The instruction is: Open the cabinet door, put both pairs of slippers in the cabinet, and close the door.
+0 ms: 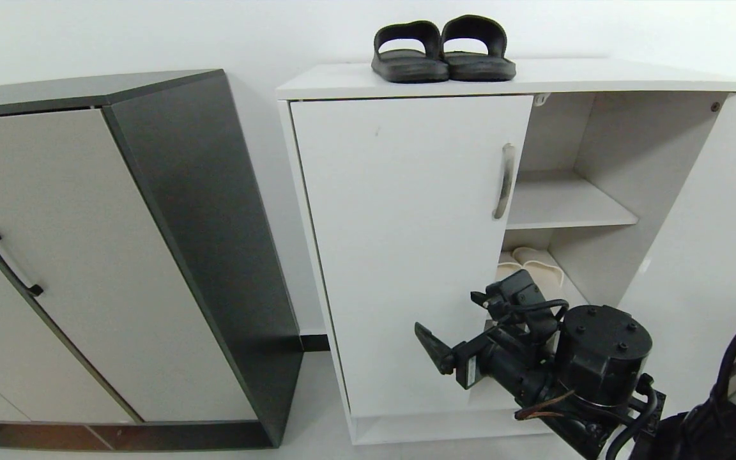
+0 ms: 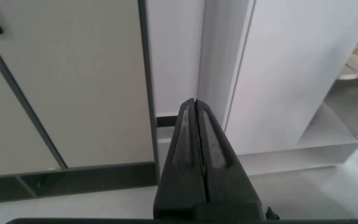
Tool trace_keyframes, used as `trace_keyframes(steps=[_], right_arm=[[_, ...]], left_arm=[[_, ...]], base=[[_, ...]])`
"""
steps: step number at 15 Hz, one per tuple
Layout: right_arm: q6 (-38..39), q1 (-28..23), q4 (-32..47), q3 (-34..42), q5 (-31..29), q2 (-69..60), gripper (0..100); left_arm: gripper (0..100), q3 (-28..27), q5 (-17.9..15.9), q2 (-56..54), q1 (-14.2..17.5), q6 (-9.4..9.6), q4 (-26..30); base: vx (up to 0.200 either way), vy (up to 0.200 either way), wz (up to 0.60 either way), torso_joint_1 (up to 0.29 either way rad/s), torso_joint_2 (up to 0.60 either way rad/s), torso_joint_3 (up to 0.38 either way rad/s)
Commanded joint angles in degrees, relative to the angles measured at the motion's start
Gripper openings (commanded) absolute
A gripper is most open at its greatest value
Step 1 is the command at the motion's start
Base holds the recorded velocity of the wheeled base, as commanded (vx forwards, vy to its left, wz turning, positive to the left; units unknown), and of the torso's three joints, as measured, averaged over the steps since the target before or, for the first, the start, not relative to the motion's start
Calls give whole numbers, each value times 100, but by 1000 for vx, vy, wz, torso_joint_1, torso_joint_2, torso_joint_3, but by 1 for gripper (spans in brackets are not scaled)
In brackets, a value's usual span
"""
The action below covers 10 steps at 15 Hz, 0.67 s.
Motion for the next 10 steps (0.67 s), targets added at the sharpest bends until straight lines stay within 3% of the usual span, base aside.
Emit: trace_keyframes(steps=[1,10], right_arm=[[-19,16,-1,16,1,11,100],[-142,42,16,60,9,19,100]], left_arm=[[0,0,3,7,-2,-2,-2],[0,0,3,7,-2,-2,-2]], base=[[0,0,0,0,0,0],[0,0,0,0,0,0]])
